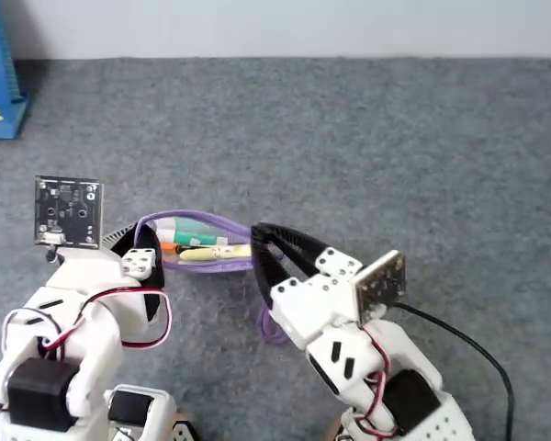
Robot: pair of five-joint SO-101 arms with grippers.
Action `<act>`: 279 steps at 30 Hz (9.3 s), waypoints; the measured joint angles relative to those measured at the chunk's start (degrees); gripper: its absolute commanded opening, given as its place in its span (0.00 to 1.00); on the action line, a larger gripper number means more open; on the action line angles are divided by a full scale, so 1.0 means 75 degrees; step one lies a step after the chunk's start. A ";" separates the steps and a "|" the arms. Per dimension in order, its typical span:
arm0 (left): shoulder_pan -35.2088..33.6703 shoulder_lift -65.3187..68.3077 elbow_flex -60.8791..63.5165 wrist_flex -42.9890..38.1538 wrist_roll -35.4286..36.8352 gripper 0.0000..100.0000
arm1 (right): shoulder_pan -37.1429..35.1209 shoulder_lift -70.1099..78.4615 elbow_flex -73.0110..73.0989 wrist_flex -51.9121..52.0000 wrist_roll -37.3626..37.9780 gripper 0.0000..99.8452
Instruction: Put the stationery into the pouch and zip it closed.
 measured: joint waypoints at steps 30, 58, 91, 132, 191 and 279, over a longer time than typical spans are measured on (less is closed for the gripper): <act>0.0000 -0.0012 0.0000 0.0000 -0.0012 0.01 | 0.0082 -0.0023 -0.2579 0.3001 0.0176 0.01; 0.0023 -0.0059 0.0047 0.0000 -0.0012 0.01 | -0.0656 0.1430 -0.1278 0.0926 0.0270 0.01; 0.0000 -0.0059 0.0047 0.0000 -0.0023 0.01 | 0.1055 -0.0727 -0.1489 0.6037 0.0598 0.18; 0.0000 -0.0059 0.0047 0.0000 -0.0023 0.01 | -0.0399 0.3563 -0.2825 0.5486 -0.0164 0.21; 0.0000 -0.0094 0.0129 -0.0188 -0.0023 0.02 | 0.0199 0.2403 -0.2004 0.5251 0.0270 0.01; 0.1676 -0.0926 0.2708 -0.3974 -0.0223 0.24 | -0.0938 0.0996 -0.4126 0.6494 0.1805 0.01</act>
